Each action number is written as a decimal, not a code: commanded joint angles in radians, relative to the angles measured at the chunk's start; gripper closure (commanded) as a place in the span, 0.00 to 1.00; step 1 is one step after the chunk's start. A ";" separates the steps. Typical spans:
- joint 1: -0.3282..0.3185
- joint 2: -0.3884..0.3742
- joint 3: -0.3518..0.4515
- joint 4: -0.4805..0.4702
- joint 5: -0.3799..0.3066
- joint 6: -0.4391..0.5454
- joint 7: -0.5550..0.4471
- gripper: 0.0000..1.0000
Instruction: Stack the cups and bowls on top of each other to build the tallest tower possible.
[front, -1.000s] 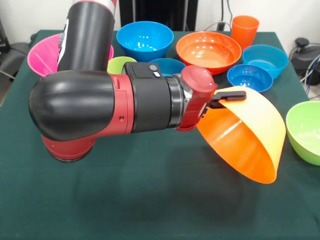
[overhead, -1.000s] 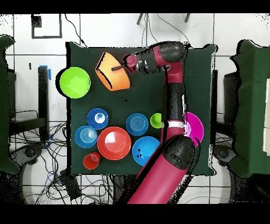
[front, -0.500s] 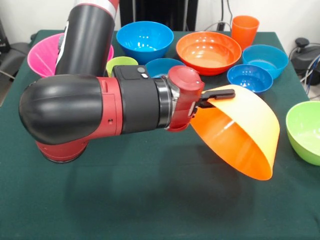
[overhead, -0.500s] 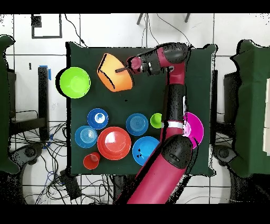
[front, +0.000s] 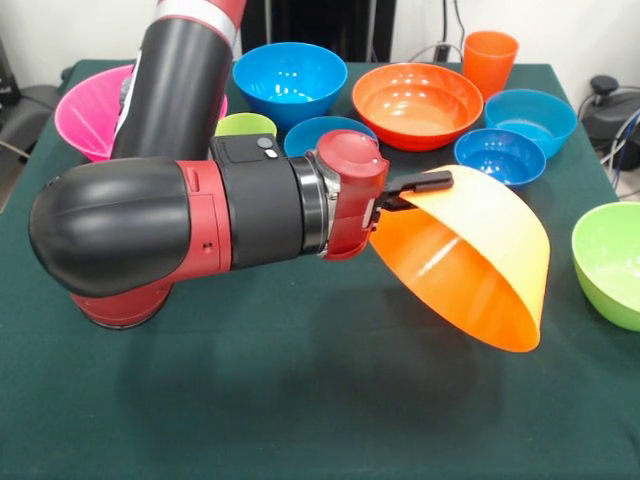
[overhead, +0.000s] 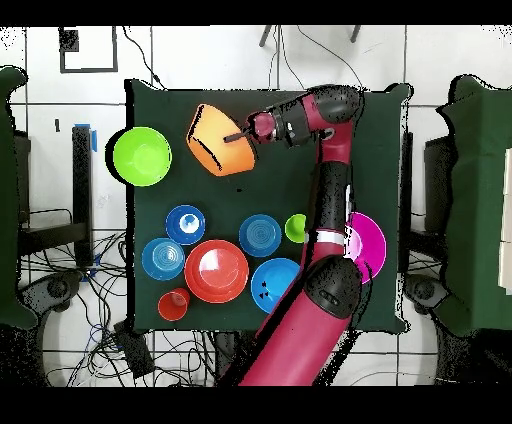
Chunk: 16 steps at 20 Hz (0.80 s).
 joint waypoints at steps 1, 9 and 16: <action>0.030 0.055 -0.025 -0.108 -0.155 0.037 -0.327 1.00; 0.027 0.066 0.018 -0.131 -0.210 0.042 -0.352 1.00; 0.022 0.076 0.060 -0.143 -0.252 0.055 -0.354 1.00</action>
